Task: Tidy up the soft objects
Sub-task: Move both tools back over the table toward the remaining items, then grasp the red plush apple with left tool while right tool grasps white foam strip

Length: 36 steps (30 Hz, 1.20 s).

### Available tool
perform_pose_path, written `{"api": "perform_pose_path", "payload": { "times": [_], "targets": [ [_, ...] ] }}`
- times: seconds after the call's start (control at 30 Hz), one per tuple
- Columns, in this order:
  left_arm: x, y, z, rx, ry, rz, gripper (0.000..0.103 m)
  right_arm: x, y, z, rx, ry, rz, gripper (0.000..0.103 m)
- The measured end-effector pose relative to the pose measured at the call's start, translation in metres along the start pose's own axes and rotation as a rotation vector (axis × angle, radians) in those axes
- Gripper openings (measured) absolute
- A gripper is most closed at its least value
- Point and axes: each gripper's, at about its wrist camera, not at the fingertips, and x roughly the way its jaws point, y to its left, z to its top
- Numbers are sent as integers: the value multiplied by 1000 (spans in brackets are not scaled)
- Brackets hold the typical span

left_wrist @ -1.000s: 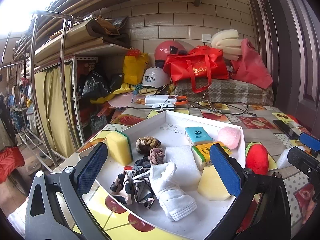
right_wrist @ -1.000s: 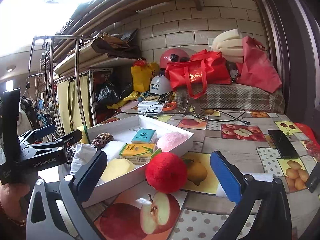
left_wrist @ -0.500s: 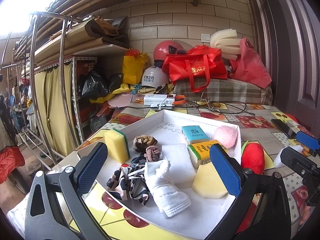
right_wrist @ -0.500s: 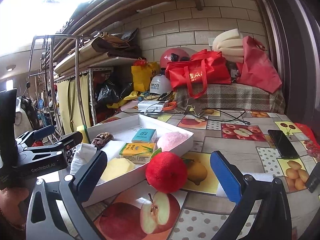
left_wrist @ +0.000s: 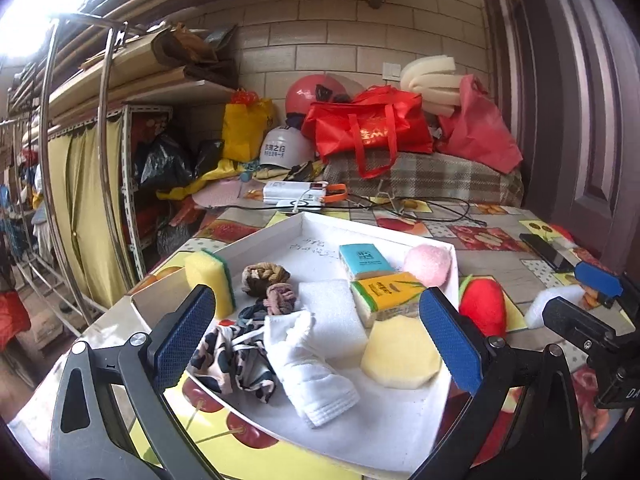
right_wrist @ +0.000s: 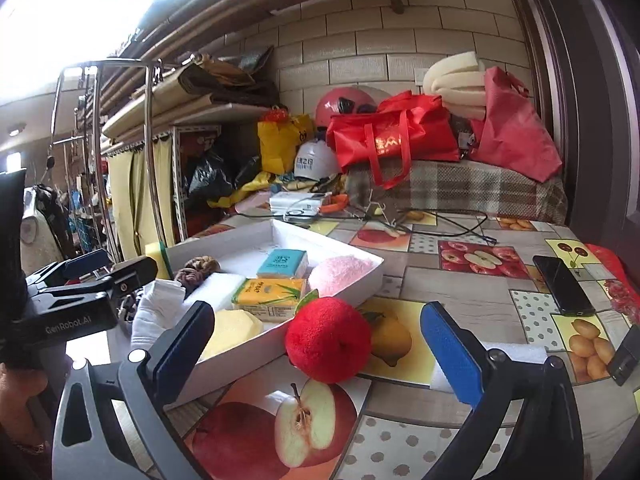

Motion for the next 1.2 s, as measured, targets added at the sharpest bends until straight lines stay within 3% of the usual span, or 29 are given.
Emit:
{"api": "perform_pose_path", "payload": {
  "times": [0.17, 0.33, 0.4, 0.57, 0.73, 0.97, 1.03, 1.2],
  "targets": [
    [-3, -26, -1, 67, 22, -106, 103, -32, -38, -7, 1, -26, -65, 103],
    [0, -53, -2, 104, 78, -216, 103, -29, -96, -12, 107, 112, -143, 103],
    [2, -65, -3, 136, 96, -235, 103, -19, -117, -15, 174, 189, -130, 103],
    [12, -81, -2, 152, 140, -243, 103, 22, -134, -27, 264, 384, -78, 103],
    [17, -87, -1, 118, 148, -246, 103, 43, -114, -15, 161, 365, -83, 103],
    [35, -97, 3, 92, 175, -219, 103, 75, -112, -14, 137, 459, -85, 102],
    [44, -101, 7, 85, 185, -212, 103, 76, -119, -16, 171, 473, -65, 88],
    [74, -114, 11, 69, 244, -186, 103, 61, -126, -17, 208, 441, -42, 87]
  ]
}}
